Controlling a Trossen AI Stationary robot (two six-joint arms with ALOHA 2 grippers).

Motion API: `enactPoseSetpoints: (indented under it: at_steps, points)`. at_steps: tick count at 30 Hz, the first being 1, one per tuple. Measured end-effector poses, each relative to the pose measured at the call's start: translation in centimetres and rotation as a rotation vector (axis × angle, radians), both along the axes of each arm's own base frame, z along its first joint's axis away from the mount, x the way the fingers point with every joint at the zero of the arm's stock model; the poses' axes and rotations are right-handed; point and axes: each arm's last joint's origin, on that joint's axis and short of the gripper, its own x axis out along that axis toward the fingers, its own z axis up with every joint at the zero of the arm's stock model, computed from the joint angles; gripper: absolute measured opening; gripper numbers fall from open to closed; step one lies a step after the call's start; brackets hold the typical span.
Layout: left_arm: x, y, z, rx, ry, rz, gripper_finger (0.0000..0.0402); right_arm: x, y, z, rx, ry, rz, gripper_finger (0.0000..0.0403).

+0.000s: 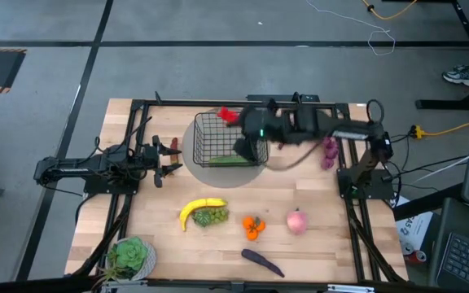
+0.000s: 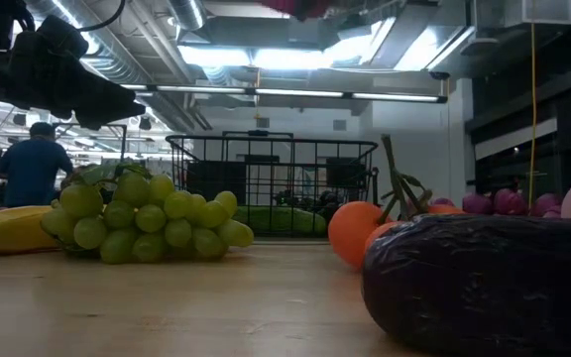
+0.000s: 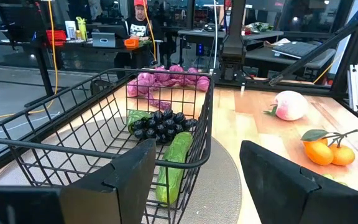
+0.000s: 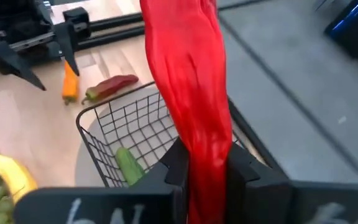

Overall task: Build produce basket
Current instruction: Put the red chili pepper into the wire basket, then put the orange tangerine into the wire basket

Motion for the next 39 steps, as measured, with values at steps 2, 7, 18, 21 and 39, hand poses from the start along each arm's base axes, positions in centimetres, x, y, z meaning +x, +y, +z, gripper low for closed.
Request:
enactPoseSetpoints:
  at_steps: [2,7,18,21,39]
  points:
    - [0.0,0.0,0.0,0.000,0.000,0.000,0.0230,-0.1,-1.8,0.0,0.063,-0.005,0.010,0.0045]
    - [0.0,0.0,0.0,0.000,0.000,0.000,0.0230,-0.4,-4.8,-0.4,0.193,0.007,0.040,0.0046]
    - [0.0,0.0,0.0,0.000,0.000,0.000,0.0230,-0.3,-5.8,-0.4,0.217,-0.014,0.043,0.0093]
    - [0.0,0.0,0.0,0.000,0.000,0.000,0.0230,0.1,-5.9,-0.2,0.209,-0.049,0.047,0.0101]
    - [0.0,0.0,0.0,0.000,0.000,0.000,0.0230,0.6,-5.9,-0.4,0.220,-0.074,0.071,0.0233]
